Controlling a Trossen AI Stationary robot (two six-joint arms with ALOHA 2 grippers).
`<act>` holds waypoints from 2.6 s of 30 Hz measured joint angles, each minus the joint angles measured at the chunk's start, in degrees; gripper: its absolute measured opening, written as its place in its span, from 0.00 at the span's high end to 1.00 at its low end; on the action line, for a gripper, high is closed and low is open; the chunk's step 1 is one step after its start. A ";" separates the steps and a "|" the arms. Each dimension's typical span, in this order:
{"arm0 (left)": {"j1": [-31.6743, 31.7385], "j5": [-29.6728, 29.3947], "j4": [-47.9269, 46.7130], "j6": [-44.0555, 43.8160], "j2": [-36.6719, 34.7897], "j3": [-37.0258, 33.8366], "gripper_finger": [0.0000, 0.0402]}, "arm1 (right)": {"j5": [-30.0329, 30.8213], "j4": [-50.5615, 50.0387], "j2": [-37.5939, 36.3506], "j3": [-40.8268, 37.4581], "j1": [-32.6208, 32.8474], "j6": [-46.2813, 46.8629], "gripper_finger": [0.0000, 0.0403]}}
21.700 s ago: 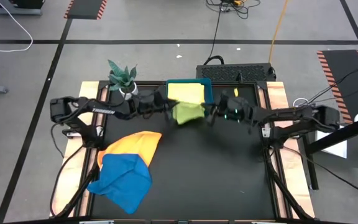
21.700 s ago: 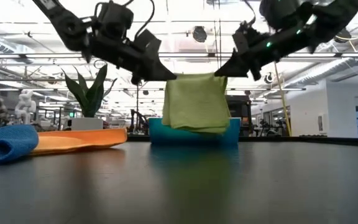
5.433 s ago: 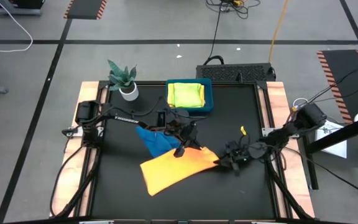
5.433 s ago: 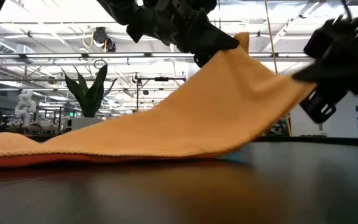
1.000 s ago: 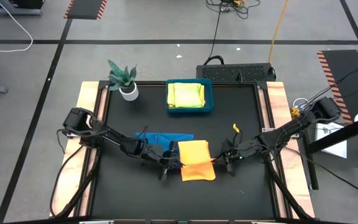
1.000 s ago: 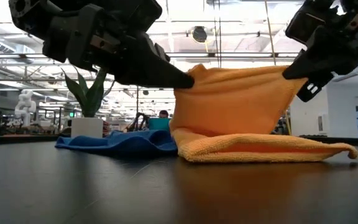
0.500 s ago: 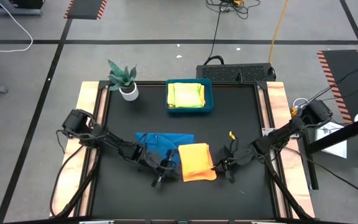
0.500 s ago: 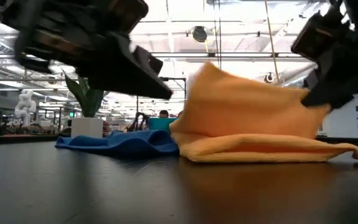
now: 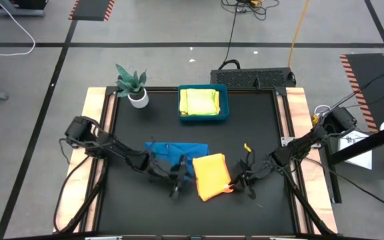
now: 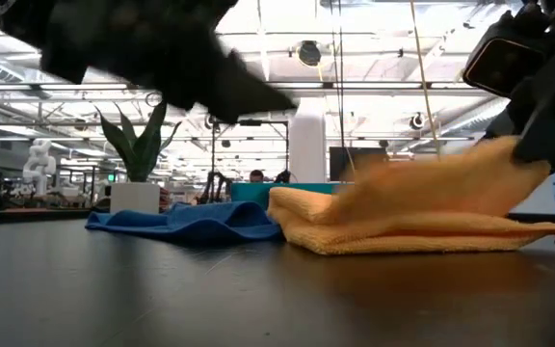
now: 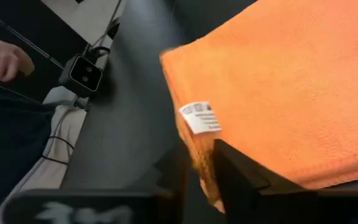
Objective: Fold microfiber towels
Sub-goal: Fold the orange microfiber cloth, then put the folded orange microfiber cloth into the blue bin
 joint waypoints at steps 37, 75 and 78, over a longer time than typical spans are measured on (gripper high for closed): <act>8.38 -9.85 -9.68 -15.83 -5.37 0.17 0.68 | 10.22 4.28 0.04 0.07 -13.10 -10.48 0.51; 12.17 -6.97 -9.85 -21.54 -3.25 0.20 0.43 | 7.67 3.73 0.00 0.07 -18.20 -11.61 0.51; 12.17 -6.97 -9.65 -21.57 -3.25 0.20 0.43 | 7.67 3.09 0.00 0.07 -18.20 -11.50 0.51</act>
